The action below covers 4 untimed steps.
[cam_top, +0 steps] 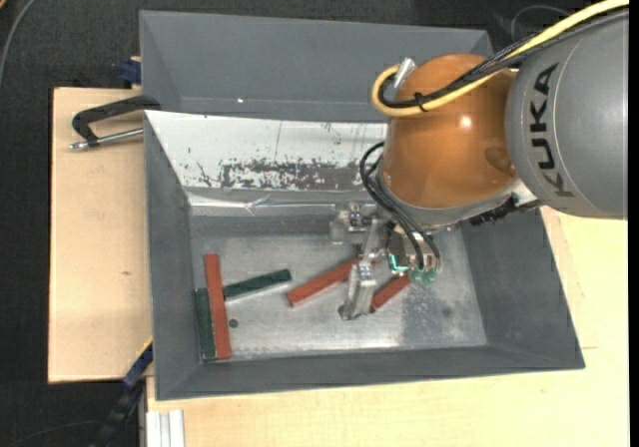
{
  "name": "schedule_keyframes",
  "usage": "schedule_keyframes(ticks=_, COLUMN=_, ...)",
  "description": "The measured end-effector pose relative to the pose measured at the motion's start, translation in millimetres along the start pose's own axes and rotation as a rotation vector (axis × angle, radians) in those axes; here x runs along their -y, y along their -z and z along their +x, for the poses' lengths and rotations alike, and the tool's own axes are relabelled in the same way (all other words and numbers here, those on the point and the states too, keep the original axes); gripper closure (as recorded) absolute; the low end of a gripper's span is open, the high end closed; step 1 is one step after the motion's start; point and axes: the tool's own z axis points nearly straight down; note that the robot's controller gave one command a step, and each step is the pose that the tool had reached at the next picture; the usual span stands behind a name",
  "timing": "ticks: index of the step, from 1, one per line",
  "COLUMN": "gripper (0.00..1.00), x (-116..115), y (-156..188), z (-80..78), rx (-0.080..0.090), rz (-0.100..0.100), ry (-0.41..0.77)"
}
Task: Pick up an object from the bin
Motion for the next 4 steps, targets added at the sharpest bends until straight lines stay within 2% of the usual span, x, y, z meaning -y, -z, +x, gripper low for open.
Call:
schedule_keyframes(ticks=1, gripper=0.00, x=26, y=-148, z=-7.7, rx=0.007, rz=0.000, ry=0.192)
schedule_keyframes(ticks=2, gripper=0.00, x=42, y=-151, z=-73.4, rx=0.017, rz=0.001, ry=0.203)
schedule_keyframes(ticks=3, gripper=1.00, x=41, y=-151, z=-70.8, rx=0.012, rz=-0.001, ry=0.203)
schedule_keyframes(ticks=4, gripper=1.00, x=2, y=-47, z=-65.6, rx=0.016, rz=0.001, ry=0.555)
